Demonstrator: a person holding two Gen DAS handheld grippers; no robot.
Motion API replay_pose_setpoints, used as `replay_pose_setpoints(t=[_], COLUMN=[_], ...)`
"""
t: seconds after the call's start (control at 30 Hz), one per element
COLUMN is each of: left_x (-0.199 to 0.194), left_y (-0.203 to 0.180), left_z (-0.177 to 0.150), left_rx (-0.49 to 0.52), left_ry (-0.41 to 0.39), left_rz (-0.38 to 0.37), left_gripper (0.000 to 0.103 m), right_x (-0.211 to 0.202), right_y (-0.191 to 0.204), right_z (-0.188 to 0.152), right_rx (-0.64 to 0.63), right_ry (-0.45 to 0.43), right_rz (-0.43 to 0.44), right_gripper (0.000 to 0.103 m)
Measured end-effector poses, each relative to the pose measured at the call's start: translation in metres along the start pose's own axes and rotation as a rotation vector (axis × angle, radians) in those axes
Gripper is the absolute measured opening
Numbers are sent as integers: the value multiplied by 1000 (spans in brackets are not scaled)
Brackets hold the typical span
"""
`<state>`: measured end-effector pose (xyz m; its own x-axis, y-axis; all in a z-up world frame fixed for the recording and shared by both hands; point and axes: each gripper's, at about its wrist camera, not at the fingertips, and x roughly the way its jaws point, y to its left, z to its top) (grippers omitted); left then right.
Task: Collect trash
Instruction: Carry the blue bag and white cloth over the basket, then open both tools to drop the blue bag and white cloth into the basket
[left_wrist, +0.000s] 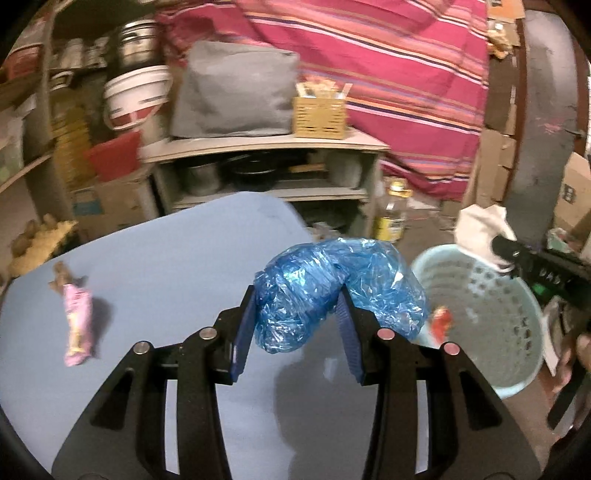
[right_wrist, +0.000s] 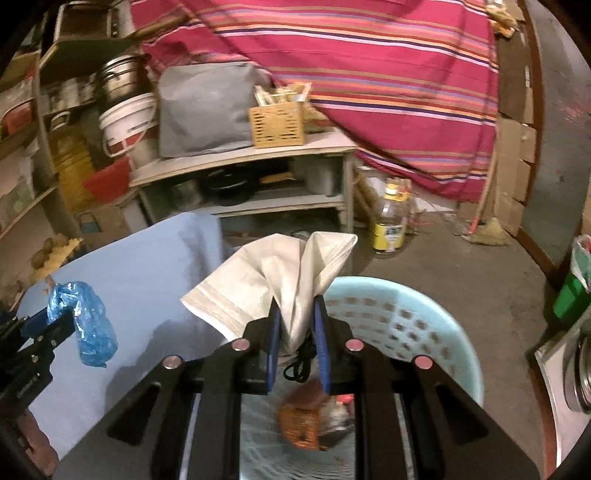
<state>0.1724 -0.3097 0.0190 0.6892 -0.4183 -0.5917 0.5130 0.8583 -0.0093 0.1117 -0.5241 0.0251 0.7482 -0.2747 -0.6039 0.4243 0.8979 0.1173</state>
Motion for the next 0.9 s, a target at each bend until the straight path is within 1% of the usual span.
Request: replay_pose_setpoints(t=[0.1,0.23,0.37,0.47,0.53,0.6,0.63,0.7,0.73,0.8,0.87,0.9], left_x=[6,20,34,43,52,57,58,58,57,53,50,48], left_y=[-31,-71,-102,-115,-120,-122,-123,-126,-126,-124,-118,-112], left_z=[1,0,-4,-5,-6,-5,-5,-3,-3,-3,-3,-2], left_rx=[11,34,75,83,83,84,86,83,81,79,70,59], left_ry=[8,31,54,74,97,106,105,101,96,86,71,70], left_rz=[-52,-109,-129,-134,-141,-141,-136,-135,-136,-129,-108,-98], left_gripper=[42,42,42,42,47,59,64,78,81,92,97,97], right_x=[-4,-8,-10,-8,-8,-8,-8,-8,-8,-7,-7,-5], right_y=[-27,-52,-65,-74,-78,-82,-84,-86,-87,-87,-85,-85], right_z=[-3,-4,-5,-7,-7,-7,-7,-8,-8,-9,-9,-9], right_rx=[46,93,112,127,138,152,156,160,161,160,158,154], right_ry=[-2,-12,-19,-15,-14,-14,-15,-17,-16,-14,-10,-7], right_rz=[-17,-20,-18,-22,-28,-29,-29,-29,-30,-30,-32,-34], right_gripper=[18,18,18,18,18,18,18,18,18,18,18,18])
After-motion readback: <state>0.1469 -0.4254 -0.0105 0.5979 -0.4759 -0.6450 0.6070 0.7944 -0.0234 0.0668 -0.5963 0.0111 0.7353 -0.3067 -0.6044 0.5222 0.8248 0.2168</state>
